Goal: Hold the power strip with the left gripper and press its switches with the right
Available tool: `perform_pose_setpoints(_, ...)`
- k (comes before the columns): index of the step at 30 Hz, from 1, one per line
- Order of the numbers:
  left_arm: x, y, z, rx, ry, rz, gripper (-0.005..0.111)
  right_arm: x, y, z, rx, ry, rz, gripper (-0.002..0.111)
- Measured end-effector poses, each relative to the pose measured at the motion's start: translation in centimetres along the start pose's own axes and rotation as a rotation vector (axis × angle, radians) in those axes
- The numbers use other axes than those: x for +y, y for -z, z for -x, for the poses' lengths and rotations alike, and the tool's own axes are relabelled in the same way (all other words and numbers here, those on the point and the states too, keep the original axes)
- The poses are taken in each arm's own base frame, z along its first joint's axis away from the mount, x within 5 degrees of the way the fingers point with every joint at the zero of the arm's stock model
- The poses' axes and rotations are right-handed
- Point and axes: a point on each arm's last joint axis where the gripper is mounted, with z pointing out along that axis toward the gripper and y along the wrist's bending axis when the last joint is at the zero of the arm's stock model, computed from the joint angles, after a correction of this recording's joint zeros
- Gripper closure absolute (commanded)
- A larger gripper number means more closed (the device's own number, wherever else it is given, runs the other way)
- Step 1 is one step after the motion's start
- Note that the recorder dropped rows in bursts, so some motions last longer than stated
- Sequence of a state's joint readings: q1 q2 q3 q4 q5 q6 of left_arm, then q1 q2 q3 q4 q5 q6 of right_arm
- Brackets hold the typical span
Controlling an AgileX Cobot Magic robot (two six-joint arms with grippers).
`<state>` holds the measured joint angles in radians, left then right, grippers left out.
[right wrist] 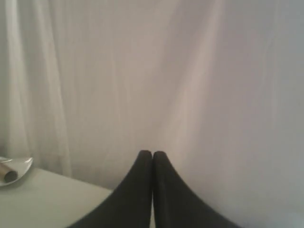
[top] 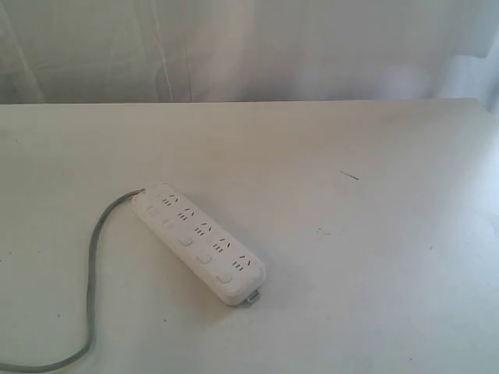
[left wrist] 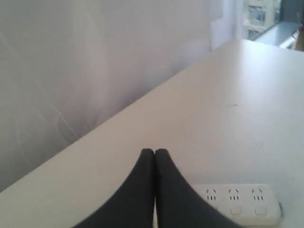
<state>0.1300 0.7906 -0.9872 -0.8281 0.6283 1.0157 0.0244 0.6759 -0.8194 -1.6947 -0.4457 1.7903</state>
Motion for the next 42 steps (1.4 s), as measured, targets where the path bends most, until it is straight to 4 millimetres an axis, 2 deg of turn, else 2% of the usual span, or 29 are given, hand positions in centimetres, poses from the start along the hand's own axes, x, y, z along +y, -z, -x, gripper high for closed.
perform_pose_setpoints(5, 1.8, -2.4, 0.6, 0.109, -0.066, -0.104, 0.107, 0.1, -1.5, -1.2, 0.090, -0.047, 0.088, 0.108)
perform_pose_setpoints(10, 2.7, -4.4, -0.1, 0.194, -0.123, -0.211, 0.107, 0.3, -2.9, -2.5, 0.166, -0.088, 0.173, 0.108)
perform_pose_setpoints(13, 2.8, -5.3, -0.9, 0.248, -0.139, -0.299, 0.097, 0.3, -3.7, -3.3, 0.213, -0.110, 0.220, 0.108)
perform_pose_setpoints(14, 2.8, -5.5, -1.2, 0.268, -0.145, -0.320, 0.089, 0.3, -3.9, -3.6, 0.225, -0.117, 0.233, 0.108)
perform_pose_setpoints(16, 2.5, -6.2, -1.8, 0.315, -0.170, -0.373, 0.076, 0.4, -4.2, -4.0, 0.250, -0.127, 0.265, 0.108)
perform_pose_setpoints(17, 2.4, -6.6, -2.1, 0.334, -0.183, -0.393, 0.066, 0.5, -4.3, -4.1, 0.258, -0.129, 0.275, 0.108)
perform_pose_setpoints(20, 1.4, -7.9, -2.5, 0.374, -0.232, -0.467, 0.051, 0.6, -4.4, -4.3, 0.271, -0.137, 0.299, 0.108)
perform_pose_setpoints(25, -0.6, -10.5, -3.3, 0.433, -0.333, -0.573, 0.051, 0.9, -4.3, -4.4, 0.282, -0.142, 0.339, 0.108)
perform_pose_setpoints(33, -3.7, -15.3, -6.2, 0.651, -0.459, -0.679, 0.029, 1.6, -4.2, -4.7, 0.320, -0.184, 0.432, 0.108)
perform_pose_setpoints(37, -4.1, -17.1, -7.4, 0.694, -0.480, -0.669, 0.024, 1.8, -4.1, -4.8, 0.328, -0.194, 0.454, 0.108)
perform_pose_setpoints(42, -3.8, -19.9, -8.9, 0.680, -0.556, -0.609, 0.019, 2.0, -4.0, -4.8, 0.337, -0.202, 0.475, 0.108)
